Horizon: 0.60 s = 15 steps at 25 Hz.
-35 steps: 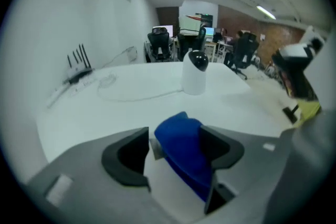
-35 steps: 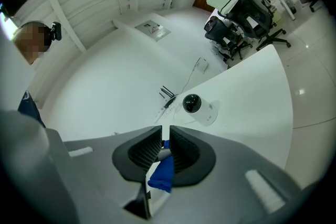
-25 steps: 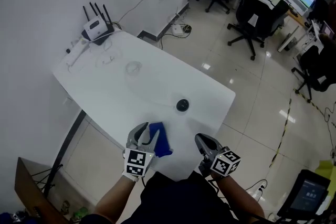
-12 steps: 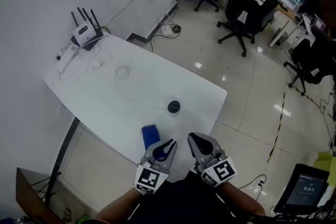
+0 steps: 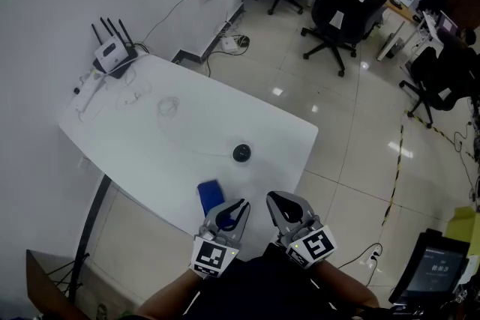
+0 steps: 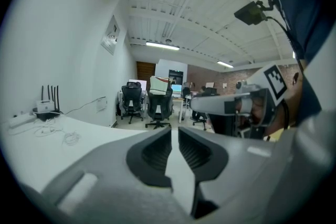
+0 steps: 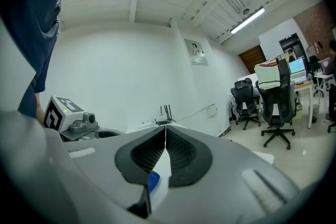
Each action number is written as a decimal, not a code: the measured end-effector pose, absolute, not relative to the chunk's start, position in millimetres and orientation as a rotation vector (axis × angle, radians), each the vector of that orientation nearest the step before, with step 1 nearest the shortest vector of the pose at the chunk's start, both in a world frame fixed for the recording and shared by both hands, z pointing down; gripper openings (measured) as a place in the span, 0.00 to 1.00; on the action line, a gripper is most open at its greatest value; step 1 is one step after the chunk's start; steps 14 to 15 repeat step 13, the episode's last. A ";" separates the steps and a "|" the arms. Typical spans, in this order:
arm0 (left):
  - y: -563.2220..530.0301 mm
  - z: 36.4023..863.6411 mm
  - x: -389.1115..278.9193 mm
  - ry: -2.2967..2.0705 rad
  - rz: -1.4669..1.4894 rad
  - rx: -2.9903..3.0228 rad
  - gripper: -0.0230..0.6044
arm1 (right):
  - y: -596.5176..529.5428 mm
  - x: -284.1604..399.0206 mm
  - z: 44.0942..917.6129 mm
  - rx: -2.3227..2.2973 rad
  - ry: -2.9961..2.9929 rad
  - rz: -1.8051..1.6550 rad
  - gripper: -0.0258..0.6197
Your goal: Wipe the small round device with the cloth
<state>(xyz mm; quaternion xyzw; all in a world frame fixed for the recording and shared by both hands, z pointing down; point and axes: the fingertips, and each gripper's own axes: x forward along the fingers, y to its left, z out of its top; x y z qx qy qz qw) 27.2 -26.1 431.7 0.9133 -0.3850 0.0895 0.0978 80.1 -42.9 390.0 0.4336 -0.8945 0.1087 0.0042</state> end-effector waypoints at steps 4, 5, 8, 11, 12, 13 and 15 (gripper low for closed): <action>-24.0 432.3 26.7 -1.143 0.273 2.701 0.10 | -38.8 80.4 392.1 1.351 -2.799 0.335 0.06; -23.8 432.7 26.3 -1.144 0.274 2.704 0.10 | -38.5 79.5 392.2 1.350 -2.799 0.338 0.06; -23.5 433.6 24.8 -1.145 0.273 2.710 0.10 | -38.8 77.5 392.9 1.352 -2.794 0.335 0.06; -22.8 434.5 23.3 -1.143 0.270 2.710 0.10 | -39.2 76.3 394.6 1.354 -2.787 0.320 0.06; -22.4 435.3 22.7 -1.142 0.271 2.711 0.10 | -39.3 75.9 395.1 1.355 -2.786 0.319 0.06; -22.0 436.0 21.9 -1.141 0.273 2.714 0.10 | -39.3 75.5 395.7 1.356 -2.784 0.318 0.06; -22.0 436.0 21.9 -1.141 0.273 2.714 0.10 | -39.3 75.5 395.7 1.356 -2.784 0.318 0.06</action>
